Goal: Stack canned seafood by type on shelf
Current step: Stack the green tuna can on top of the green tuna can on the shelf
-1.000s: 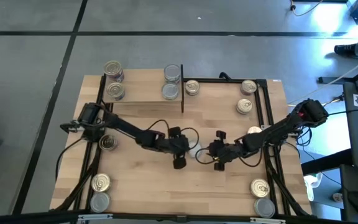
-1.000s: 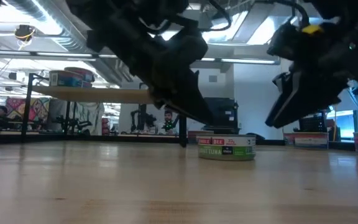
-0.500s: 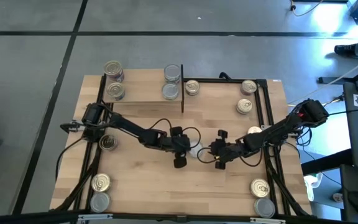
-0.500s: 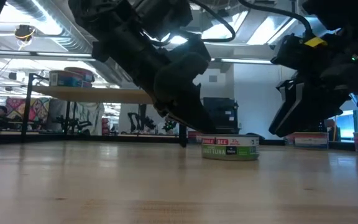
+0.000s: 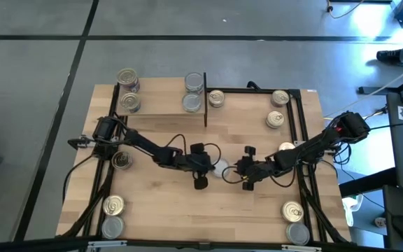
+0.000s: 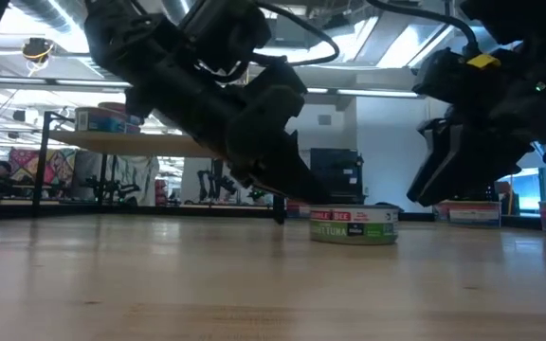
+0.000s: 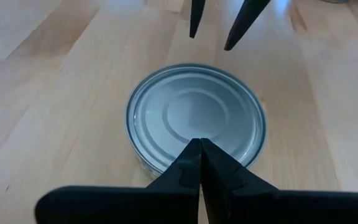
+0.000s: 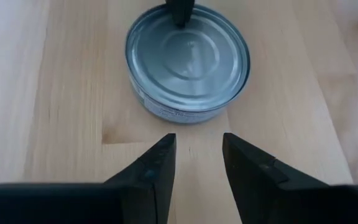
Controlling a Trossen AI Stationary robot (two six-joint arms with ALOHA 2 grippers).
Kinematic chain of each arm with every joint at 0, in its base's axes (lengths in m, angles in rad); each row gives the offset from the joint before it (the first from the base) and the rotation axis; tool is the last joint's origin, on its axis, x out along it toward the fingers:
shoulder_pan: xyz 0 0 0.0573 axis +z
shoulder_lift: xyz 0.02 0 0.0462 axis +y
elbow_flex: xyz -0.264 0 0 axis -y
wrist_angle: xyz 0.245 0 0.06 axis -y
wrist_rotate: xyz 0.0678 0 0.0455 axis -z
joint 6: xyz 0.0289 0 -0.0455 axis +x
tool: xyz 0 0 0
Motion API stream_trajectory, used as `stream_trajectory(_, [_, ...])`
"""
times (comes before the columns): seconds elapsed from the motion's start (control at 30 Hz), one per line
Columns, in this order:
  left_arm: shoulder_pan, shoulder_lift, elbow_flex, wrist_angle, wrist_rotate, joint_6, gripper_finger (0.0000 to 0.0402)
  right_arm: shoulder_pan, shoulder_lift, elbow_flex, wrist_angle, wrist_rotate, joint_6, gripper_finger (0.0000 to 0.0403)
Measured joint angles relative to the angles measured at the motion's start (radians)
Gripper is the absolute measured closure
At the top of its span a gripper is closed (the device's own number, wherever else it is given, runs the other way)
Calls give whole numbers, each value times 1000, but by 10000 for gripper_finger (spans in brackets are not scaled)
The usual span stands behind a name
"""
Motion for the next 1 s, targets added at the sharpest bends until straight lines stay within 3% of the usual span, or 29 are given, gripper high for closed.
stream_trajectory(0.17, [0, -1, -20, 22, 2, -3, 400, 0, 0, 0, 40, -12, -111, 252])
stream_trajectory(0.57, [0, -2, -73, 119, 6, -16, 399, 1, 51, 1, 159, -55, -484, 105])
stream_trajectory(0.83, [0, -2, -84, 138, 6, -22, 399, 0, 152, 2, 307, 27, -719, 91])
stream_trajectory(1.0, [-1, 0, -136, 249, 7, -22, 400, 0, 182, 3, 335, 28, -849, 91])
